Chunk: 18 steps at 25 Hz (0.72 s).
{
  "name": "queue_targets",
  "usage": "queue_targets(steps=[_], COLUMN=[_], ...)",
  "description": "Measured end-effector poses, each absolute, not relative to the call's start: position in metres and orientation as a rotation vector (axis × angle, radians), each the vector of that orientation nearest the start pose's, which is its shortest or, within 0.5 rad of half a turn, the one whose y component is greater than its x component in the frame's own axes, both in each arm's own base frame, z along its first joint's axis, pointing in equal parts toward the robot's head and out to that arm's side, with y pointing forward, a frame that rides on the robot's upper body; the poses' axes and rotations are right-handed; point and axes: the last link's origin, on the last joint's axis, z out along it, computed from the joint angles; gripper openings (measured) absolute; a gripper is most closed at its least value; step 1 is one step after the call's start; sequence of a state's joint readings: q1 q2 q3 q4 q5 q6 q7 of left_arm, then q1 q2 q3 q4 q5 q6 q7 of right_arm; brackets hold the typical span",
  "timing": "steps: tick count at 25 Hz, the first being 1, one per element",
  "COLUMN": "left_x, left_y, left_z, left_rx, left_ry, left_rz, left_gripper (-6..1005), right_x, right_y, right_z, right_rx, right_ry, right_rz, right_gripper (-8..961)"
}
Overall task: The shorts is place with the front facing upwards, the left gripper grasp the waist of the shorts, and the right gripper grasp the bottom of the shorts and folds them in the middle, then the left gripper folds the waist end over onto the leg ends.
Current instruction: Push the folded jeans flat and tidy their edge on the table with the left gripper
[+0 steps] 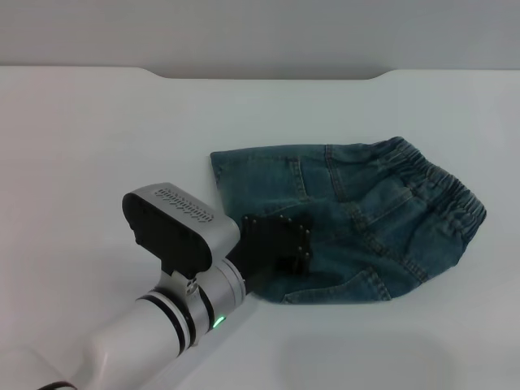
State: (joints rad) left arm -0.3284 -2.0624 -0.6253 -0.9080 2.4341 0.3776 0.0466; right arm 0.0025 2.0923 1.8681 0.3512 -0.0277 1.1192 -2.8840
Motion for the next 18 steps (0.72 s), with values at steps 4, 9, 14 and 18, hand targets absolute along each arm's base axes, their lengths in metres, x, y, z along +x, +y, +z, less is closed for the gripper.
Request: queue_targets(steps=[4,9,14,18], left_x=[-0.2,-0.201,-0.202,-0.199], left_y=[0.284,0.29,0.296,0.294], left_z=[-0.158,-0.155,-0.155,-0.148], left_rx=[-2.3,-2.286,-2.282,-2.247], left_ry=[-0.684,-0.669,-0.658,-0.647], left_rz=[-0.573,-0.577,-0.578,-0.646], left_gripper=[6,16,26,34], right_x=[0.433,0.433,0.432,0.432], right_y=[0.208,0.207,0.204,0.203], right_z=[0.058,0.056,0.056,0.055], right_rx=[-1.231,-1.24,-1.24,-1.245], right_ry=[0.686,0.689,0.683,0.684], right_rz=[0.489,0.49,0.496,0.495], right_gripper=[1,1,1,1])
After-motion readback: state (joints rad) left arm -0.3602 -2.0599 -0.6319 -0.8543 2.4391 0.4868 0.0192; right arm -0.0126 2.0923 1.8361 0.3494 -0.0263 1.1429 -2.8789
